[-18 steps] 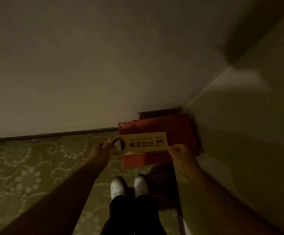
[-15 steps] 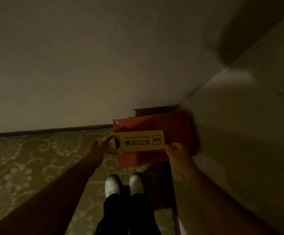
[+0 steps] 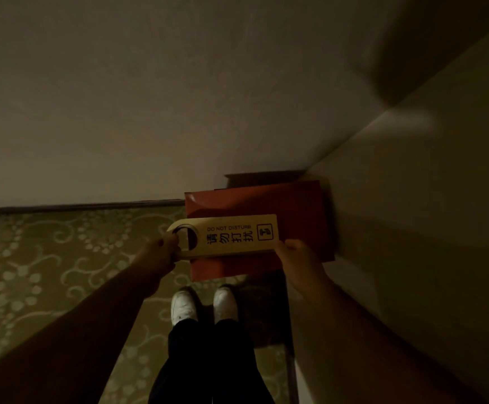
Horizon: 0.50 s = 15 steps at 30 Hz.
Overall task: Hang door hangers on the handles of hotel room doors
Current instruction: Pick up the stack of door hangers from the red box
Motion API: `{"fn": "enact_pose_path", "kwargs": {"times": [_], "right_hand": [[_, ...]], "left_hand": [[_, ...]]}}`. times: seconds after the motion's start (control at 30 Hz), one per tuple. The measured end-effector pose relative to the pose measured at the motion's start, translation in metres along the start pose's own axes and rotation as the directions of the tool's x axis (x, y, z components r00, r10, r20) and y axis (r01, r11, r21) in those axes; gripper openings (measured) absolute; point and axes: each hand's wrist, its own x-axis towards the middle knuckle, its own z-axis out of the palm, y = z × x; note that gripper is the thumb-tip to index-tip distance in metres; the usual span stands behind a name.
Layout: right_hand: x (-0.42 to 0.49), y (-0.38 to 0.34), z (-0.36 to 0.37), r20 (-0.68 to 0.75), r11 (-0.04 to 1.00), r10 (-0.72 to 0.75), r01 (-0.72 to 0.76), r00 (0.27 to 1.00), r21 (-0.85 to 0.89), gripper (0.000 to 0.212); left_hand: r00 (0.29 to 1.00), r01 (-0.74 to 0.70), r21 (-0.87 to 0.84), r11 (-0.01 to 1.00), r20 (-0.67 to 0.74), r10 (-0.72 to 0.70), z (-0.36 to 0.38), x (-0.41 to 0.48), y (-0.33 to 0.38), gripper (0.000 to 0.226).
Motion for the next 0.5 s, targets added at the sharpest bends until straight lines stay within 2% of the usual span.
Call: {"fn": "enact_pose_path", "kwargs": {"times": [0.1, 0.2, 0.33, 0.4, 0.5], "right_hand": [[-0.01, -0.003, -0.006, 0.004, 1.0, -0.02, 0.02, 1.0, 0.006, 0.037], [-0.026, -0.015, -0.012, -0.008, 0.998, -0.067, 0.067, 0.998, -0.004, 0.036], [-0.056, -0.041, -0.019, -0.02, 0.986, -0.153, 0.151, 0.988, -0.074, 0.051], [-0.076, -0.06, -0.026, -0.04, 0.953, -0.266, 0.257, 0.963, -0.159, 0.054], [-0.119, -0.105, -0.037, -0.037, 0.805, -0.532, 0.492, 0.846, -0.331, 0.052]], "left_hand": [[0.998, -0.053, -0.065, 0.996, -0.021, 0.052, -0.001, -0.02, 0.005, 0.019], [0.988, -0.148, -0.037, 0.988, -0.054, 0.146, -0.007, -0.041, 0.012, 0.018], [0.958, -0.255, 0.056, 0.965, -0.119, 0.26, -0.035, -0.081, 0.033, 0.02], [0.942, -0.299, 0.055, 0.953, -0.141, 0.304, -0.055, -0.112, 0.05, 0.022], [0.903, -0.39, 0.031, 0.921, -0.183, 0.388, -0.088, -0.166, 0.08, 0.022]]}}
